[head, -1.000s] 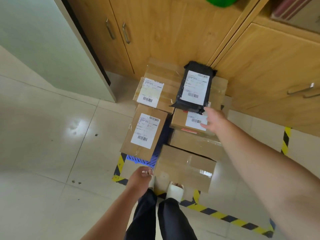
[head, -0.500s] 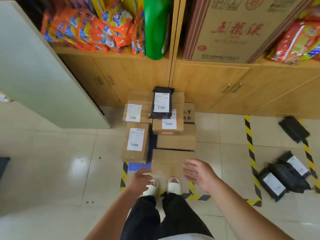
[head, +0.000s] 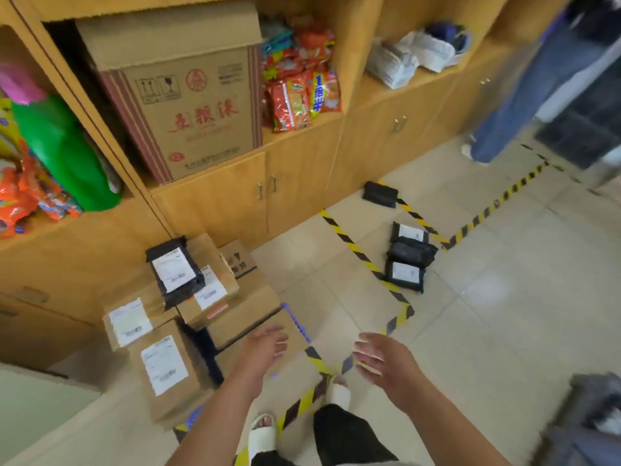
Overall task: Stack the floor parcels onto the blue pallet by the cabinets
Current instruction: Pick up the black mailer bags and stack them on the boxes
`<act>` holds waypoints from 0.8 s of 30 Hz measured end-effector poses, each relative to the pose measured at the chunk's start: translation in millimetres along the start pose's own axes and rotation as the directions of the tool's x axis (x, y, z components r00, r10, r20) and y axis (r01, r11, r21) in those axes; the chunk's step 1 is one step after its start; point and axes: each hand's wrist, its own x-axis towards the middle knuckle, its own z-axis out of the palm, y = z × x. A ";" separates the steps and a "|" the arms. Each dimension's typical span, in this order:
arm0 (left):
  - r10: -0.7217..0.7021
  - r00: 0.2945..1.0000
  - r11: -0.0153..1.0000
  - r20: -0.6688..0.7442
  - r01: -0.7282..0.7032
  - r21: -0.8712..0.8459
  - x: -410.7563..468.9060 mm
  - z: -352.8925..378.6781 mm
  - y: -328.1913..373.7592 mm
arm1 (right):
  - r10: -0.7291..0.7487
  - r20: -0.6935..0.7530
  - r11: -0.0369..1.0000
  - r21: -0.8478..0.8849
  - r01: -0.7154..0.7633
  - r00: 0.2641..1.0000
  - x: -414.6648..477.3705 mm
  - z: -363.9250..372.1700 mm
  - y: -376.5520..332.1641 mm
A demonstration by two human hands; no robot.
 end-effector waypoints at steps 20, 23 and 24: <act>-0.106 0.971 0.879 0.214 -0.009 0.477 14.0 354.6 -9.3 | 0.053 -0.189 0.890 0.455 0.040 0.981 89.6 -324.7 -93.7; -0.107 0.972 0.882 0.211 -0.005 0.471 26.1 383.1 3.6 | 0.080 -0.169 0.883 0.469 0.008 0.982 111.8 -341.6 -115.7; -0.104 0.972 0.885 0.210 -0.006 0.466 32.7 392.7 11.3 | 0.079 -0.160 0.883 0.470 0.005 0.984 119.0 -345.7 -126.2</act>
